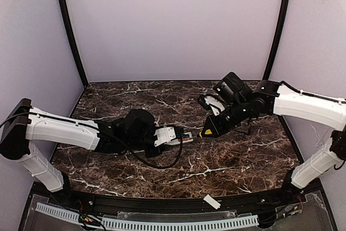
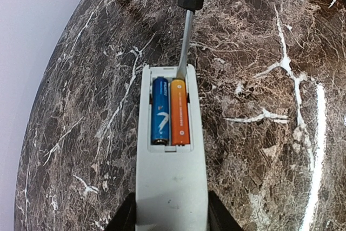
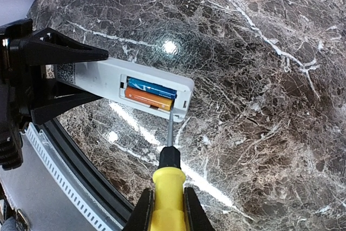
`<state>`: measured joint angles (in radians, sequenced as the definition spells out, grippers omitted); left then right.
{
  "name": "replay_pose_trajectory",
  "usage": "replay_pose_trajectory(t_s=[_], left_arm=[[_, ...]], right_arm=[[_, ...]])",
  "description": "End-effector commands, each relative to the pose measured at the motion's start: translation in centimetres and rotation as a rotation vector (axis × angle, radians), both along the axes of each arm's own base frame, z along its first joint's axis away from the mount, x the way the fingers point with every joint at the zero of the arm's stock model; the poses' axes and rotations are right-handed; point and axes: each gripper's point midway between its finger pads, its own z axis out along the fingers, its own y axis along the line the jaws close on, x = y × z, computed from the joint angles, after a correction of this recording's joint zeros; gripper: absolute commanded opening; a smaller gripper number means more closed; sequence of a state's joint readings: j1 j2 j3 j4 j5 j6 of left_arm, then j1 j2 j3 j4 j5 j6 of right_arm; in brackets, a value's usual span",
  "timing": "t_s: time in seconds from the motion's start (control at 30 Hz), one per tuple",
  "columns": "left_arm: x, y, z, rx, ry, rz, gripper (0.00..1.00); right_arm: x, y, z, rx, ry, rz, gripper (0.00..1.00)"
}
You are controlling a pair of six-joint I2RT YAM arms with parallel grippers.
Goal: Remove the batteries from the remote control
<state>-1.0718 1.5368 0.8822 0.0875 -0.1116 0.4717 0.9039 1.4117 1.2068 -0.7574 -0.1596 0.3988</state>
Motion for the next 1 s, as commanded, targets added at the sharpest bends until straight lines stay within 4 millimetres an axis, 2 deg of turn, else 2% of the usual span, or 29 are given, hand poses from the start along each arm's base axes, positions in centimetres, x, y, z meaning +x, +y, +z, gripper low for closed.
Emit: replay_pose_trajectory(t_s=[0.0, 0.27, 0.53, 0.77, 0.97], left_arm=[[0.0, -1.0, 1.8, -0.061, -0.021, -0.016, 0.0], [0.0, -1.0, 1.8, -0.061, -0.022, -0.02, 0.0], [-0.1, -1.0, 1.9, -0.064, -0.022, -0.021, 0.0], [-0.1, -0.9, 2.0, -0.07, -0.025, -0.024, 0.0], [-0.5, -0.7, 2.5, -0.093, -0.033, -0.036, 0.0]], right_arm=[[0.6, 1.6, 0.6, 0.004, -0.039, 0.015, 0.0], [2.1, 3.0, 0.6, -0.021, -0.065, -0.028, 0.0], [0.7, 5.3, -0.7, -0.001, -0.021, 0.061, 0.0], [-0.3, 6.1, 1.1, 0.213, -0.023, 0.13, 0.0], [-2.3, 6.1, 3.2, 0.406, -0.014, 0.234, 0.0]])
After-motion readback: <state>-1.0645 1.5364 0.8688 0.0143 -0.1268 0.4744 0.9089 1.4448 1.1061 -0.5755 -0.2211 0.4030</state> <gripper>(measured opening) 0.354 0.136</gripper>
